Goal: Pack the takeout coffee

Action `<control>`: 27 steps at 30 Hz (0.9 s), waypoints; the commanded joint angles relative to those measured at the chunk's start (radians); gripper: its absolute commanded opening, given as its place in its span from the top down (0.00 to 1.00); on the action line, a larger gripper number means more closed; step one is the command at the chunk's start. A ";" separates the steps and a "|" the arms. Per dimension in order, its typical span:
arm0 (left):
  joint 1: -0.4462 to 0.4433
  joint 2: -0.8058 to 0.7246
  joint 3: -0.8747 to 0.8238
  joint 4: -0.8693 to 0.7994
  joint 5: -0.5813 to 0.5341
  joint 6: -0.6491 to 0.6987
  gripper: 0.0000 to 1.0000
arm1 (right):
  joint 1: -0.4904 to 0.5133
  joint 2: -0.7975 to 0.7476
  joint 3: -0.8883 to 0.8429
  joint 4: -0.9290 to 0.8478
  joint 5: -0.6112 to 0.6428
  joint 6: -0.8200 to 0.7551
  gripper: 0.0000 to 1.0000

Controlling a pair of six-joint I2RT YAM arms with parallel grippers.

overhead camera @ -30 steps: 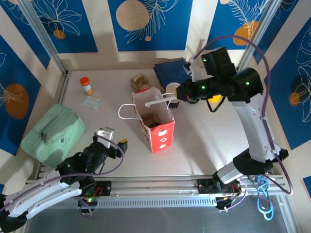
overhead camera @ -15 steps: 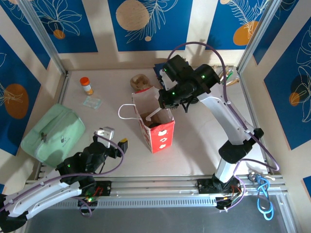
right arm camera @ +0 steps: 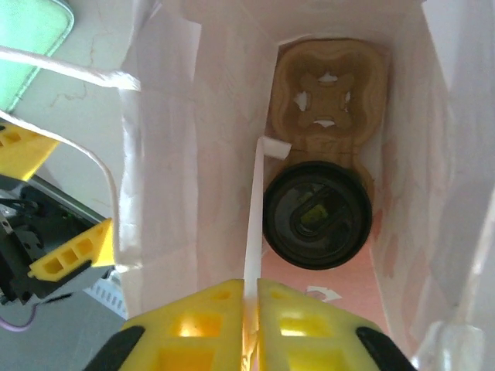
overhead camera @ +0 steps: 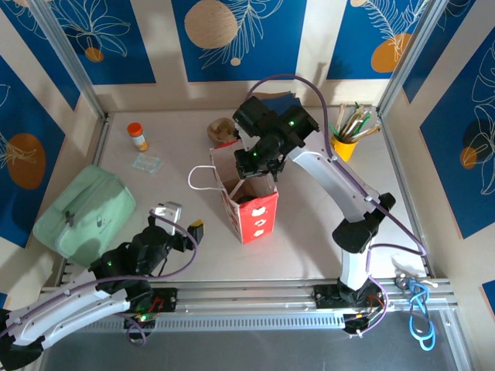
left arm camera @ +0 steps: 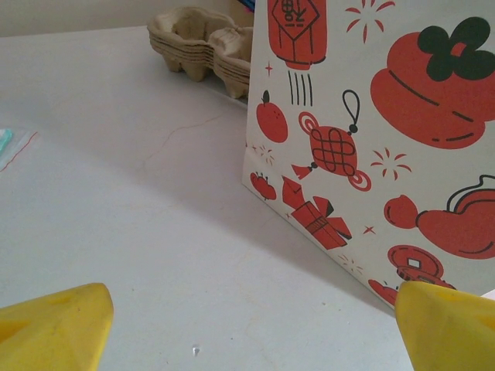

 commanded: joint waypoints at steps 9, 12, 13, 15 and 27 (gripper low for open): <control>0.009 0.000 -0.002 0.024 -0.003 0.009 0.06 | -0.009 0.005 0.220 -0.060 0.079 -0.033 0.59; 0.009 0.002 -0.005 0.020 -0.003 0.001 0.06 | -0.022 -0.070 0.135 0.061 0.165 -0.061 0.51; 0.009 0.002 -0.005 0.019 -0.001 -0.002 0.07 | -0.035 -0.108 0.078 0.122 0.189 -0.072 0.49; 0.009 0.002 -0.004 0.020 0.003 -0.003 0.06 | -0.077 -0.169 -0.011 0.225 0.207 -0.082 0.46; 0.010 -0.008 0.022 -0.053 -0.047 -0.008 0.06 | -0.481 -0.141 -0.229 0.571 0.177 -0.108 0.38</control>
